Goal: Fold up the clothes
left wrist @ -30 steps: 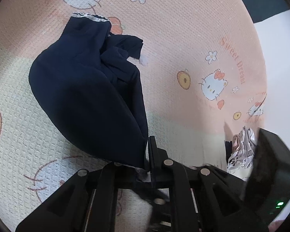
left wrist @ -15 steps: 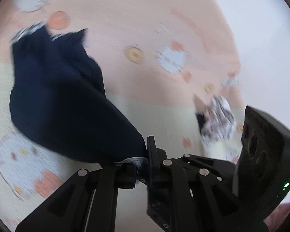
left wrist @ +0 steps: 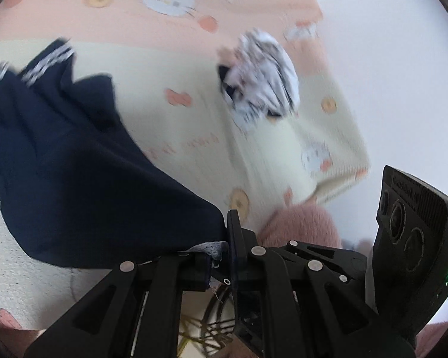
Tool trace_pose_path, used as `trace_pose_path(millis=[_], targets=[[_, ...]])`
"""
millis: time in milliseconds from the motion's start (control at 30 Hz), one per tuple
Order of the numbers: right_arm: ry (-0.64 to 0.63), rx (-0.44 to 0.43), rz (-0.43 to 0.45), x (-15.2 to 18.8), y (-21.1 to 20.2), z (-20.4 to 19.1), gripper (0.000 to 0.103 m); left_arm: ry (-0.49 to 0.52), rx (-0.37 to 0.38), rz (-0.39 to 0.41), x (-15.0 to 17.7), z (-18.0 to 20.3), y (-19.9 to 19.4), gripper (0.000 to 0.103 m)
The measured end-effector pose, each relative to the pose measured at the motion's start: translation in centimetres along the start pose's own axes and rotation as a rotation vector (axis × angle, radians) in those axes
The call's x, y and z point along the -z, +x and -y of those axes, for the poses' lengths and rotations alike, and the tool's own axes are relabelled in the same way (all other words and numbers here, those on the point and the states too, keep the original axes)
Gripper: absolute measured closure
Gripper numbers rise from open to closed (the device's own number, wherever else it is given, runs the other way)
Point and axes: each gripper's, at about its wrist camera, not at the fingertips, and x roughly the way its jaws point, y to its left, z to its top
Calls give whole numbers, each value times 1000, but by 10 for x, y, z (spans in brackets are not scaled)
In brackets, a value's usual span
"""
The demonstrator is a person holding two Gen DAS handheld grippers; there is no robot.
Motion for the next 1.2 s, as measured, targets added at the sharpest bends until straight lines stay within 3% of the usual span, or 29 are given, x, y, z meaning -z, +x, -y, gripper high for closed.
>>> trace_pose_path(millis=[100, 167, 200, 267, 333, 433, 600, 667, 833, 967, 1100, 1167, 1200], targets=[[24, 12, 39, 8, -10, 12, 98, 40, -33, -1, 0, 22, 9, 94], [64, 7, 51, 10, -14, 26, 97, 14, -60, -2, -4, 23, 14, 85], [88, -3, 53, 9, -11, 32, 97, -3, -86, -12, -5, 19, 14, 64], [102, 22, 45, 2, -8, 39, 97, -33, -140, -16, -6, 5, 6, 38], [120, 45, 59, -5, -12, 47, 97, -54, -181, 25, -4, -16, -17, 38], [200, 26, 91, -12, -22, 71, 87, -120, -307, 79, -1, -62, -53, 38], [232, -133, 14, -11, -11, 57, 73, -193, -473, 97, -9, -133, -74, 38], [204, -163, -26, -7, 0, 38, 59, -206, -525, 97, -19, -157, -76, 38], [125, -235, -183, 2, 50, -3, 52, -232, -511, 151, -40, -195, -79, 38], [113, -271, -282, 5, 94, -19, 52, -209, -442, 213, -44, -208, -76, 40], [63, -187, -285, -1, 122, -25, 58, -182, -452, 181, -49, -215, -63, 85], [68, -157, -246, -10, 122, -23, 69, -188, -459, 157, -48, -217, -58, 93], [62, -123, -220, -16, 120, -22, 69, -206, -444, 144, -46, -218, -57, 94]])
